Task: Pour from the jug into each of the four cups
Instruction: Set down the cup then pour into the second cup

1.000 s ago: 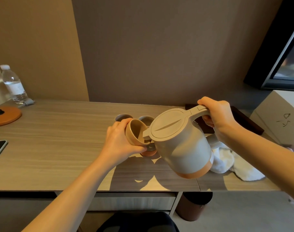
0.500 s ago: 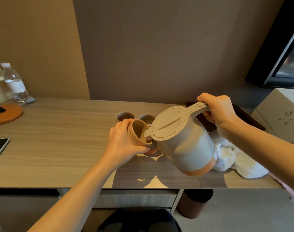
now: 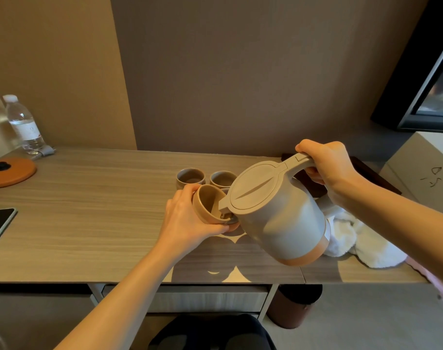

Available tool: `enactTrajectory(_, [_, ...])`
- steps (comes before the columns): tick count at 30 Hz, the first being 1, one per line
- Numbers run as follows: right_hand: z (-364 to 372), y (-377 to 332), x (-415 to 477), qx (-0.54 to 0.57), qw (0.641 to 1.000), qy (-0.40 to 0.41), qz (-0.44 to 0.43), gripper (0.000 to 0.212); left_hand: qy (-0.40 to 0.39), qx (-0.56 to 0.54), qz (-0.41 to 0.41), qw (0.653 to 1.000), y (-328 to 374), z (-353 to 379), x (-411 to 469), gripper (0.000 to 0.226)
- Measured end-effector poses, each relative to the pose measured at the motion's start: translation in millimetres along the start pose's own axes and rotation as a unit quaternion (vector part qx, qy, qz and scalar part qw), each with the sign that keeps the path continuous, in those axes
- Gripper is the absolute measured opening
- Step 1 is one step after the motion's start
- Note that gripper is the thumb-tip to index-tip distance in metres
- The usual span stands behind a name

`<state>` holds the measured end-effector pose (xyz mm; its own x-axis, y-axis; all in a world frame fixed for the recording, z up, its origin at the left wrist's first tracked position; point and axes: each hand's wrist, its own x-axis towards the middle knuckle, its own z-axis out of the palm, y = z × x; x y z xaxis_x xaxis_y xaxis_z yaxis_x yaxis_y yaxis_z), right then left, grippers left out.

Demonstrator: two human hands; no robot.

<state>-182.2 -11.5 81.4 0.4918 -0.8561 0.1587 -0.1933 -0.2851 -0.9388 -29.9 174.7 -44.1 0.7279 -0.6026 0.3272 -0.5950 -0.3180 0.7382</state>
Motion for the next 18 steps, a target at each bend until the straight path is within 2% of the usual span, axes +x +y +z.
enactTrajectory(18, [2.4, 0.0, -0.6, -0.020, 1.000, -0.005, -0.011, 0.027, 0.003, -0.040, -0.023, 0.999, -9.3, 8.4, -6.3, 0.096])
